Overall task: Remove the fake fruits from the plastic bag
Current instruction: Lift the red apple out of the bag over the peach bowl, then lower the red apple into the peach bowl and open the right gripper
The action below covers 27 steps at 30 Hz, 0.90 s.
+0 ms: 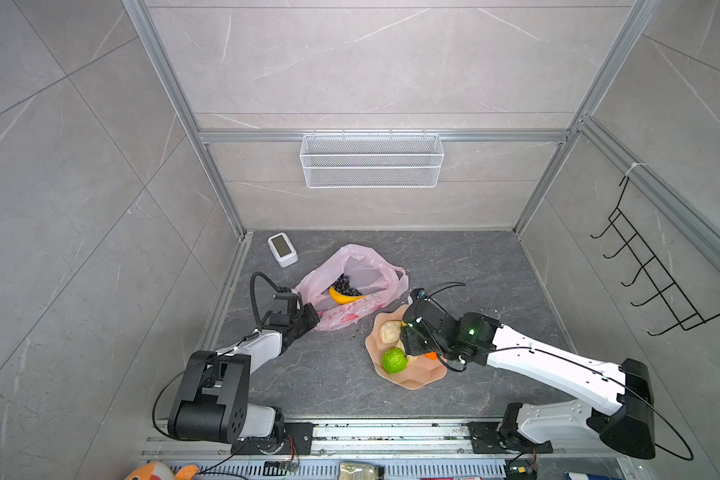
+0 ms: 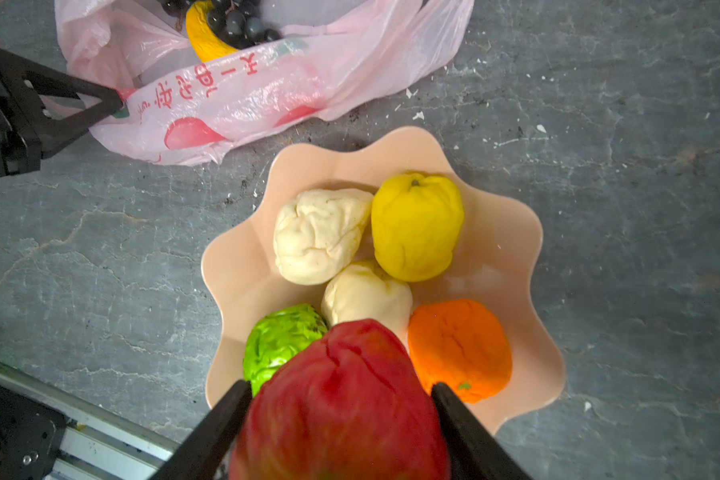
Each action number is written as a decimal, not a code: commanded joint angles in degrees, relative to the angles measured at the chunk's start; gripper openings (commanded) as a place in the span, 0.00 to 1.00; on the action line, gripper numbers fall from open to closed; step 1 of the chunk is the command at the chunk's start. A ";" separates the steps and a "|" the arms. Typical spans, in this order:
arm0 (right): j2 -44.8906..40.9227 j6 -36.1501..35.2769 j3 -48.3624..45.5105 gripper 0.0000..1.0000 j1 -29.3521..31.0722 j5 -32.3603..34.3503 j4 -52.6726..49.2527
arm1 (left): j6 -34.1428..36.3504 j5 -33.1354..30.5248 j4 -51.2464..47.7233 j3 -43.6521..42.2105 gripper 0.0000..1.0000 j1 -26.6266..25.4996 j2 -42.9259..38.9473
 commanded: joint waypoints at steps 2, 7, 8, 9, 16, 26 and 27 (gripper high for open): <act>-1.24 5.64 -3.13 0.65 2.00 0.91 -2.36 | 0.94 -0.27 1.09 1.22 0.00 0.41 -0.67; -0.95 9.19 -5.77 0.65 3.79 1.30 -1.64 | 0.90 -0.04 1.17 1.27 0.00 0.41 -0.31; -0.96 10.01 -6.57 0.65 3.99 1.26 -1.21 | 0.86 0.00 1.17 1.29 0.00 0.41 -0.20; -0.89 10.61 -7.16 0.65 4.06 1.28 -0.92 | 0.77 0.08 1.11 1.34 0.00 0.41 -0.19; -1.47 12.82 -10.61 0.65 4.35 2.62 0.30 | 0.86 0.10 1.09 1.28 0.00 0.40 -0.70; -0.10 15.50 -13.49 0.65 4.36 3.39 3.15 | 0.86 0.10 1.18 1.31 0.00 0.40 -0.46; 0.04 15.54 -13.55 0.65 4.36 3.32 3.33 | 0.88 0.05 1.18 1.32 0.00 0.41 -0.44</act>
